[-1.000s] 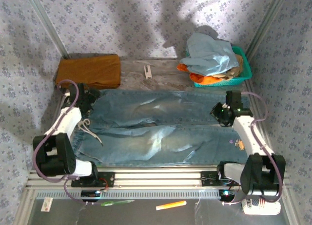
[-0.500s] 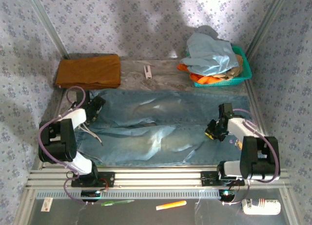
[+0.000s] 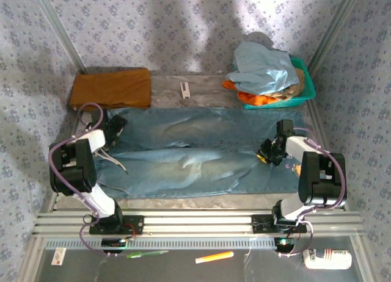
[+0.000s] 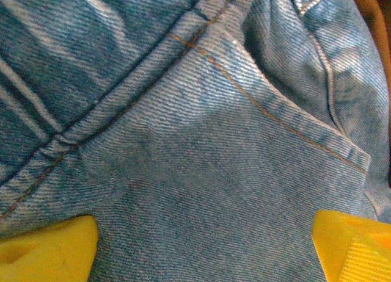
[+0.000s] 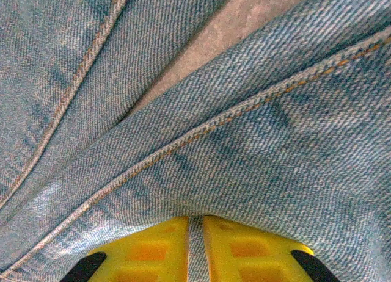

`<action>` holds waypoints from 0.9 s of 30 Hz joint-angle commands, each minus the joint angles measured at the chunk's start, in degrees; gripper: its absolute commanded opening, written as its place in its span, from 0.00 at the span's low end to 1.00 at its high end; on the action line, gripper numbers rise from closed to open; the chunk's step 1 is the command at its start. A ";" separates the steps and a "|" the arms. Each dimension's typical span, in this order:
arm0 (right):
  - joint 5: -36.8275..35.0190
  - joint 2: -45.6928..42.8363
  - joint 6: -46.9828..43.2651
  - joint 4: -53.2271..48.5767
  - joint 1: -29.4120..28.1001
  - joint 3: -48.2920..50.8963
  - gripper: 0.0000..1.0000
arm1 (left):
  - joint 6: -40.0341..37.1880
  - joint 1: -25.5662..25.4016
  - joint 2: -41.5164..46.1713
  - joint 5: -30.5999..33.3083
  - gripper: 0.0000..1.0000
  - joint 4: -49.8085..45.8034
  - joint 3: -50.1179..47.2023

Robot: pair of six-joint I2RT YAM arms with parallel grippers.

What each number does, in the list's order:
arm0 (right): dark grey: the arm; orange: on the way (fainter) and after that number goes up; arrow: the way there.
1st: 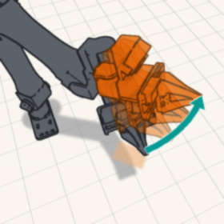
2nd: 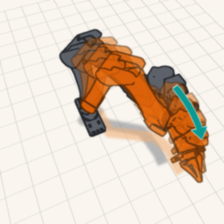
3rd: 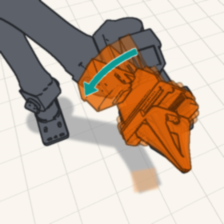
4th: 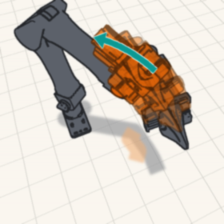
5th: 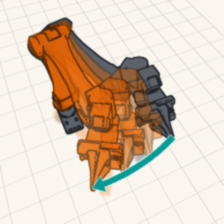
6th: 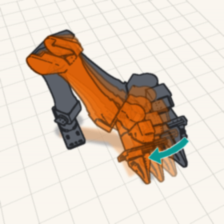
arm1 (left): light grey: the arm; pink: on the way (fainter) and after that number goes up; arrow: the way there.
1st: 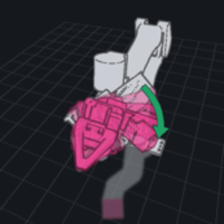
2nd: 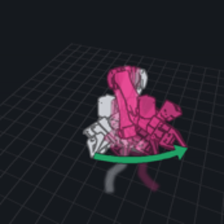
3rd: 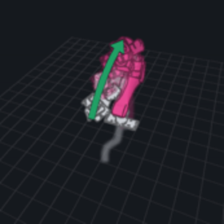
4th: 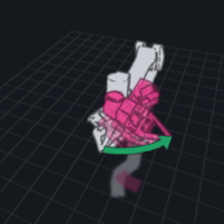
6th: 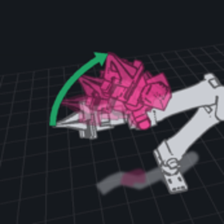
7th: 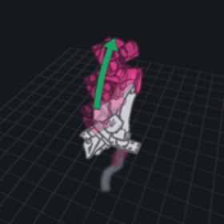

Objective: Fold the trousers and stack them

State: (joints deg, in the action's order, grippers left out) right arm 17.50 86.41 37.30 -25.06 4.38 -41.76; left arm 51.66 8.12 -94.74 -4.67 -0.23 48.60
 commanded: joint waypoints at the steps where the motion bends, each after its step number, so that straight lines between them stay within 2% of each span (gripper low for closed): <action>1: -1.44 -1.94 -2.80 -2.05 0.46 -0.82 0.18 | -2.32 1.27 -0.53 -3.31 0.95 -0.55 1.23; 2: -1.77 -3.64 -3.09 -3.04 0.52 -1.31 0.18 | -2.27 1.04 0.32 -5.06 0.99 -0.92 1.45; 4: -3.94 -6.82 -3.57 -4.80 0.81 -2.74 0.19 | -2.67 0.29 2.74 -6.98 1.00 -1.93 1.42; 7: -6.32 -7.73 -3.31 -4.96 3.01 -5.75 0.17 | -3.73 -1.02 7.80 -6.57 1.00 -5.30 1.25; 9: -7.46 -5.03 -1.80 -2.42 5.55 -7.82 0.13 | -3.80 -1.38 11.22 -6.17 1.00 -7.14 0.60; 12: -6.50 2.93 2.65 2.45 11.31 -11.02 0.00 | -3.67 -1.42 15.23 -6.63 0.99 -8.96 -0.62; 14: -6.79 8.65 5.39 4.13 15.42 -14.01 0.00 | -3.71 -1.51 17.58 -7.14 1.00 -10.17 -1.79; 16: -4.19 13.67 8.00 6.48 19.15 -16.54 0.00 | -4.22 -1.48 20.05 -7.72 1.00 -11.11 -3.37; 20: -3.79 21.12 9.62 4.68 22.16 -22.14 0.00 | -4.62 -1.32 24.23 -7.49 1.00 -12.07 -7.33; 23: -4.54 22.74 10.32 3.17 23.76 -22.45 0.00 | -4.12 -0.71 26.44 -7.04 1.00 -12.46 -9.44; 27: -5.44 20.62 11.37 3.47 26.99 -19.32 0.00 | -3.45 0.07 28.52 -4.64 1.00 -13.82 -10.40</action>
State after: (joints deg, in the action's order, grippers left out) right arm 15.33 106.89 46.44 -18.92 28.71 -63.75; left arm 48.45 7.44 -68.55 -10.92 -12.34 38.35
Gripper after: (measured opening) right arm 0.052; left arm 0.994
